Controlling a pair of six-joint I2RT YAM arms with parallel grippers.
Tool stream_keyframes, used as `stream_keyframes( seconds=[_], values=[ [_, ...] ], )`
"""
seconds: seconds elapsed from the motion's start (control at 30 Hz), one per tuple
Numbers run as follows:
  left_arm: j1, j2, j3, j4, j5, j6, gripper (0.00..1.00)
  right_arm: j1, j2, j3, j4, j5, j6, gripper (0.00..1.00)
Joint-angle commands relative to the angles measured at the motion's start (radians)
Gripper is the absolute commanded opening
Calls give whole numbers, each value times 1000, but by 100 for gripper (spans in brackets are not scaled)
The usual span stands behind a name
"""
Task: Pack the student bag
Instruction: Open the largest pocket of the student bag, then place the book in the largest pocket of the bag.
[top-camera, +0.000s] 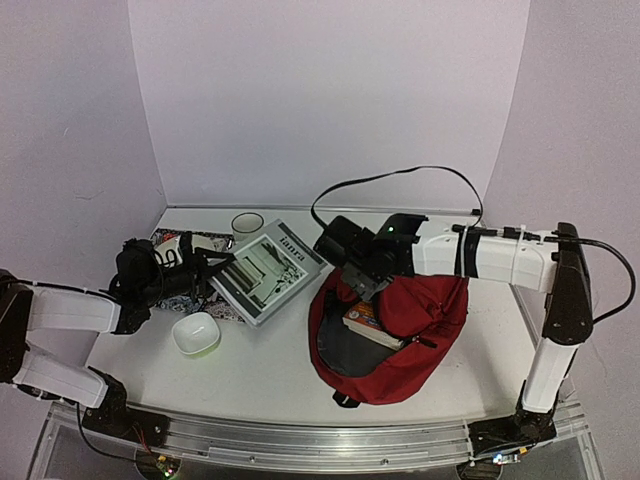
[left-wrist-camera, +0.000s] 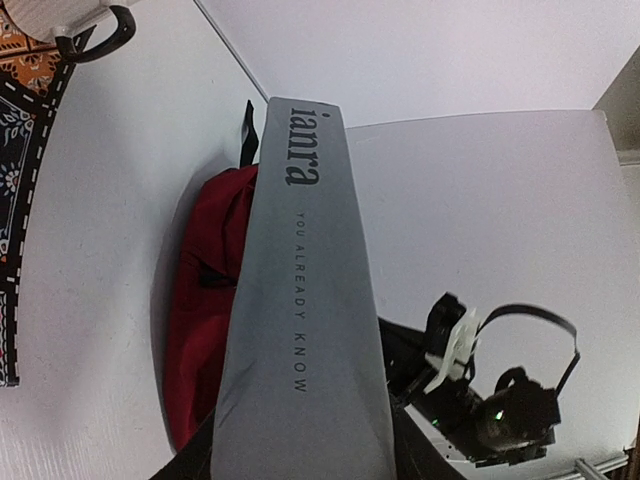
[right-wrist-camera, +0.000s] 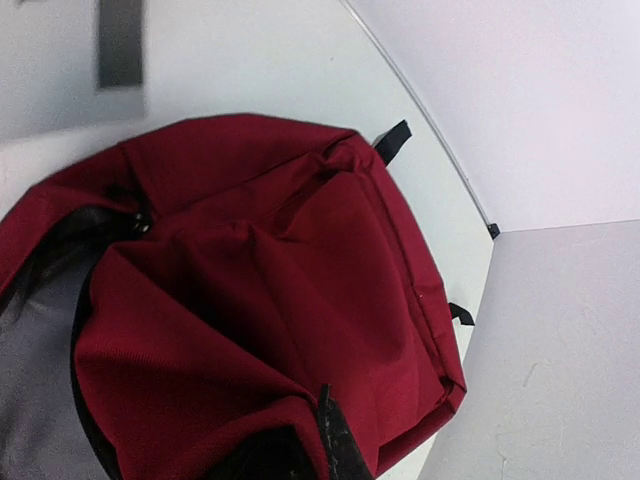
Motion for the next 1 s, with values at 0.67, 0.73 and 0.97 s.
stream_keyframes(
  seconds=[0.67, 0.73, 0.97],
  values=[
    [-60, 35, 81, -29, 274, -6, 44, -162, 87, 398, 217, -208, -14, 0],
    [-80, 54, 94, -29, 271, -4, 44, -162, 94, 409, 228, -255, -1, 0],
    [-125, 121, 139, -29, 211, -3, 44, -160, 84, 415, 264, -428, 48, 0]
  ],
)
